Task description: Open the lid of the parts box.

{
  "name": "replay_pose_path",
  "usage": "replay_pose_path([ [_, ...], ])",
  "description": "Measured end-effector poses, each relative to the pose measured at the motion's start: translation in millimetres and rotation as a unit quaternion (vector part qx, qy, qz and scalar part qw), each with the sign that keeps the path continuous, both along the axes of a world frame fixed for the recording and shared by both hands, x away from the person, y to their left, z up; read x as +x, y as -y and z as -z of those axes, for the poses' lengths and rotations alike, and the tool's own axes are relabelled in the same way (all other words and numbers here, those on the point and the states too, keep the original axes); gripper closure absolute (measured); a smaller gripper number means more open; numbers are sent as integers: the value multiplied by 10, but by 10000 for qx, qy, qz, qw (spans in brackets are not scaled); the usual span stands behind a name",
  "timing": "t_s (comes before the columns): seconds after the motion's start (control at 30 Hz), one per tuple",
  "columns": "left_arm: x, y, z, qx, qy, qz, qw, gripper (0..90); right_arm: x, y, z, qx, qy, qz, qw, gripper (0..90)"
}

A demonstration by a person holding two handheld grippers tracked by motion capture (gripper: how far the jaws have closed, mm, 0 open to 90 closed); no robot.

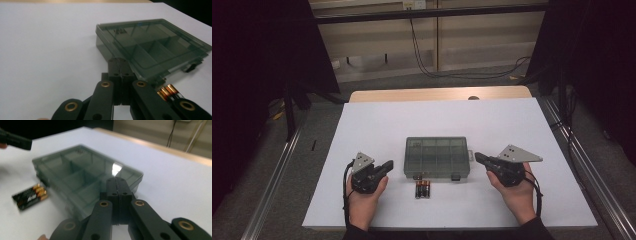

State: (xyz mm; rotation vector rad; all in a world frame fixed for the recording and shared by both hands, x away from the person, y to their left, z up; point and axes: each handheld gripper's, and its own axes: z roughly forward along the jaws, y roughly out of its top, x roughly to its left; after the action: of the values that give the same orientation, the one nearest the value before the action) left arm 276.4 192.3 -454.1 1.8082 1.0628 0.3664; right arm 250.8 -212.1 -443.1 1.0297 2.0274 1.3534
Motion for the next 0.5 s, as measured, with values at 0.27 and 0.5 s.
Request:
replay_pose_path([
  [0.27,-13,43,78,45,-358,229,9991,900,26,34,163,-152,-618,-355,9973,900],
  [0.5,-2,72,123,63,-506,247,9984,900,40,10,196,-466,-877,-496,9938,900],
])
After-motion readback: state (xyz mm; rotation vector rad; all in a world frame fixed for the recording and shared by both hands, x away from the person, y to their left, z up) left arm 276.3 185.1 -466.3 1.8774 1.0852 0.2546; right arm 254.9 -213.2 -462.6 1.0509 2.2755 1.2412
